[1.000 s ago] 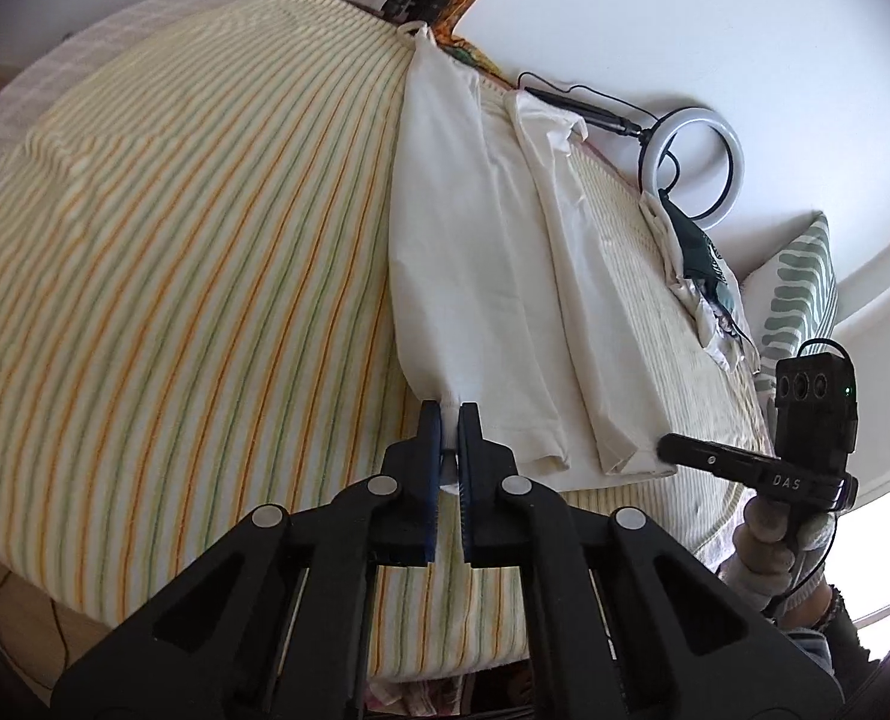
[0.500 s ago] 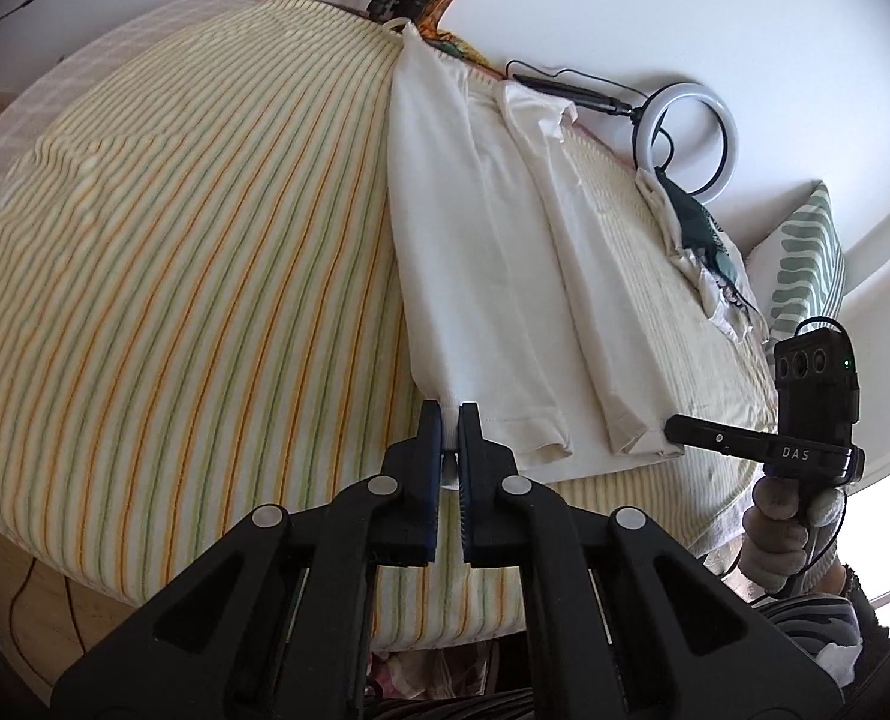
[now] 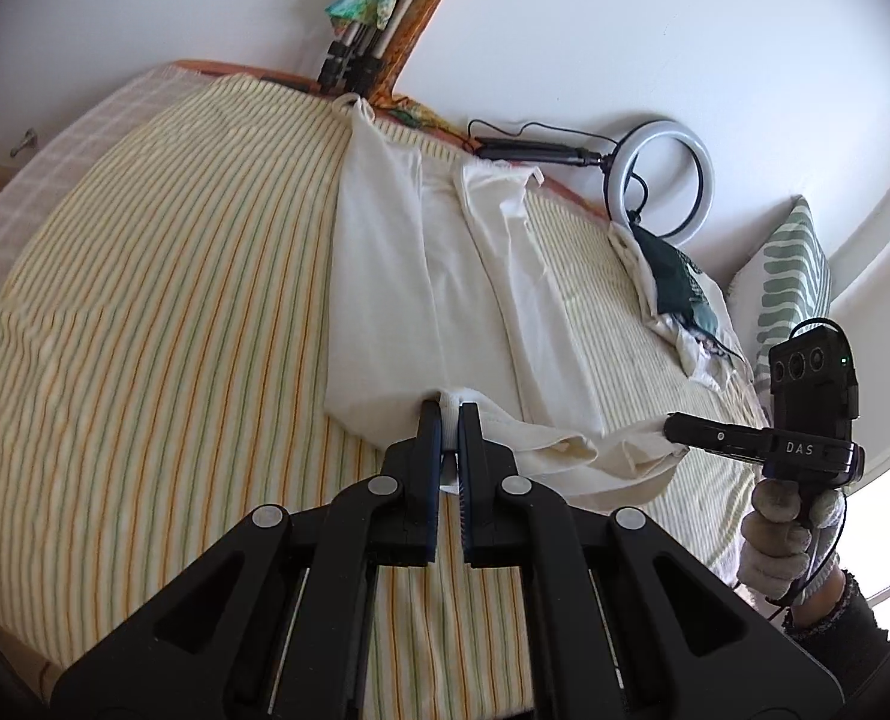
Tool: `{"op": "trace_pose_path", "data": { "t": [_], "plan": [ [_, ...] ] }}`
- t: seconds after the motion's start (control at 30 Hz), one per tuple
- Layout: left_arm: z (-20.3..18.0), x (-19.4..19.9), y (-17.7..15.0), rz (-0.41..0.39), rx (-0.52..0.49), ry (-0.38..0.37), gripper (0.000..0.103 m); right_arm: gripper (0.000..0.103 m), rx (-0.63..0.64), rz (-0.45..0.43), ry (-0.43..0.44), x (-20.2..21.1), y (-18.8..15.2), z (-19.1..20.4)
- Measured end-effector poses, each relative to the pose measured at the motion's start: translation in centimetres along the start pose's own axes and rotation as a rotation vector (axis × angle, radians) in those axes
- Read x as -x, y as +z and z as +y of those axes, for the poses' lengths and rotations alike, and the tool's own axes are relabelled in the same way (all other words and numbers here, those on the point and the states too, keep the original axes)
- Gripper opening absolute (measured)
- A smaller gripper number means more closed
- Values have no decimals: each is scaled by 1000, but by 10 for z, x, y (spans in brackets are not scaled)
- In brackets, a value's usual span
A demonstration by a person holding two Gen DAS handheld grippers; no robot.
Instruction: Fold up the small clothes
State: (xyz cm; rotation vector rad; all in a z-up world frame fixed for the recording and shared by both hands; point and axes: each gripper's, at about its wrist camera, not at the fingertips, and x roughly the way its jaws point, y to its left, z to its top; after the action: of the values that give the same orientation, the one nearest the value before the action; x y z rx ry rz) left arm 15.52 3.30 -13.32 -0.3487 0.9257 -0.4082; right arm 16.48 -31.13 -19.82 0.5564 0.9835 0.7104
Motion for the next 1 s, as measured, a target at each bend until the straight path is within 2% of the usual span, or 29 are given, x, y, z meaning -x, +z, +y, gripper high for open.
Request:
{"op": "trace_pose_path", "data": {
  "t": [0.23,0.33,0.63,0.67,0.73,0.77,0.8,0.83,0.9,1.0],
  "plan": [
    [7,-37,44,-1,10,9,3,3,-17,-23,-57,-20,50,-4],
    [13,-56,57,6,2,44,3,3,-33,-18,-94,-34,69,-15],
    [30,-90,66,38,9,75,3,4,-114,6,-132,-62,90,-43],
    [30,-90,67,34,7,76,6,7,-119,3,-141,-63,90,-44],
    [30,-87,70,20,7,74,25,7,-123,-10,-159,-60,92,-45],
    [30,-81,72,-4,7,73,40,8,-128,-17,-165,-57,93,-45],
    [29,-75,74,-30,5,73,41,13,-129,-29,-173,-52,93,-44],
    [27,-68,75,-56,-6,82,41,23,-120,-53,-179,-46,92,-42],
    [22,-55,74,-99,-33,100,41,26,-70,-97,-187,-33,88,-33],
    [9,-40,66,-139,-96,126,41,26,27,-120,-193,-23,77,-13]
  ]
}}
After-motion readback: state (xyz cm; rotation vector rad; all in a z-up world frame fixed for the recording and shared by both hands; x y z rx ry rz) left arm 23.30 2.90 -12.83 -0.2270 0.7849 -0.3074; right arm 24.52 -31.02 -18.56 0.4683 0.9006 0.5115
